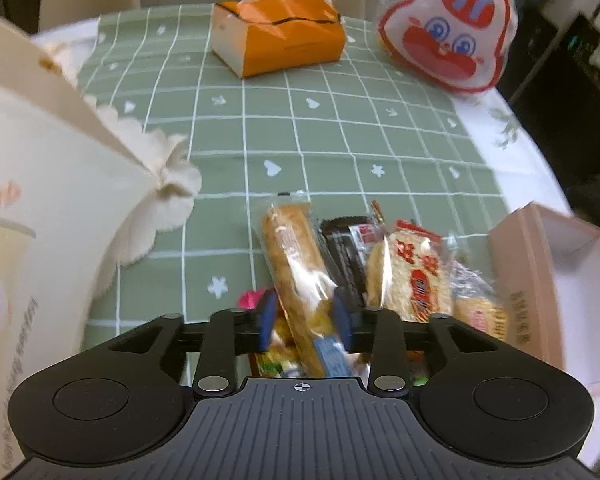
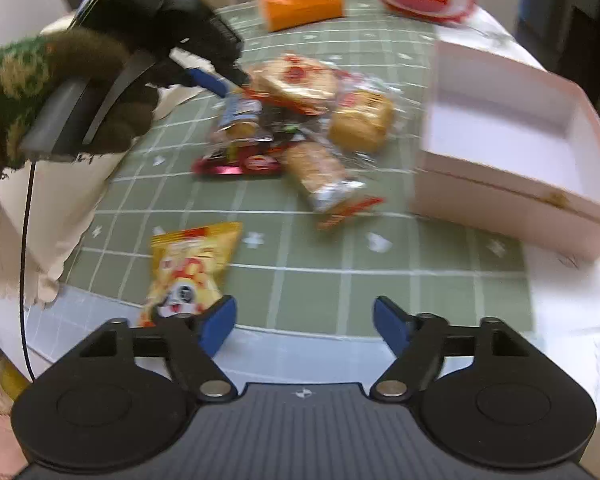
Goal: Organize snacks
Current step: 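Grasp the long clear-wrapped wafer roll with the left tool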
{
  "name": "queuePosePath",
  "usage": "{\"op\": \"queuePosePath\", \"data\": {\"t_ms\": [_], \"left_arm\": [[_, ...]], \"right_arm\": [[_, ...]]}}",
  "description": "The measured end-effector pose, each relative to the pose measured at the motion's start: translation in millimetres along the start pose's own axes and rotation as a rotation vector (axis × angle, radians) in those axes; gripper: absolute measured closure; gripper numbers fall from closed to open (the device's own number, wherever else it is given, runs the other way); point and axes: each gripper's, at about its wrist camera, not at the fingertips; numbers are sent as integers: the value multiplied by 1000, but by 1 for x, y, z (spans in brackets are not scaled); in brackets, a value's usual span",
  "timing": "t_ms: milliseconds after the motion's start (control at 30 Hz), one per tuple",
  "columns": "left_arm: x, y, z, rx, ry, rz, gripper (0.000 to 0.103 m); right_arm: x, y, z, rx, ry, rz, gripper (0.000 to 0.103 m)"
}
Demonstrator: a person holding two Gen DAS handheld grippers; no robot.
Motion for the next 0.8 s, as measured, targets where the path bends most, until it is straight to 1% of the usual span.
{"op": "queuePosePath", "data": {"t_ms": [33,67,167,267,300,333,367,400,500,533,633,700,800], "left_arm": [[-3,-2,3,-10,-20,-4,55],[-6,-4,5,-8,-23,-13,51],[-21,-15,9,35,4,-63,50],[-30,-17,7,49,11,-67,47],[-30,-15,6,51,16,-58,47],[-28,-13,5,49,23,-45,50],[-25,-9,4,45,30,-31,58],[-20,-5,3,40,41,-23,59],[-3,14,-5,18,65,-9,61],[4,25,-11,8,87,1,61],[23,55,-29,-4,121,-10,62],[35,76,-41,-19,119,-20,62],[53,111,-55,-36,123,-50,63]], "right_arm": [[2,2,8,-18,3,1,20],[0,4,14,-33,8,-1,19],[-2,11,34,-80,30,-15,17],[-3,16,41,-96,21,-22,15],[-3,18,42,-95,18,-27,15],[-4,19,42,-89,18,-32,14],[-4,21,43,-80,18,-38,14],[-5,22,43,-68,19,-45,13],[-9,24,43,-48,18,-63,13],[-11,23,44,-47,12,-66,13],[-18,20,44,-62,-6,-77,12],[-23,17,42,-71,-15,-79,8],[-28,13,36,-60,-3,-73,4]]}}
Point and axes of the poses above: each gripper's, at about its wrist camera, not at the fingertips, and x roughly against the way its jaws point, z to its right, y to its underside, and after that the axes turned 10 degrees about -y, right-handed
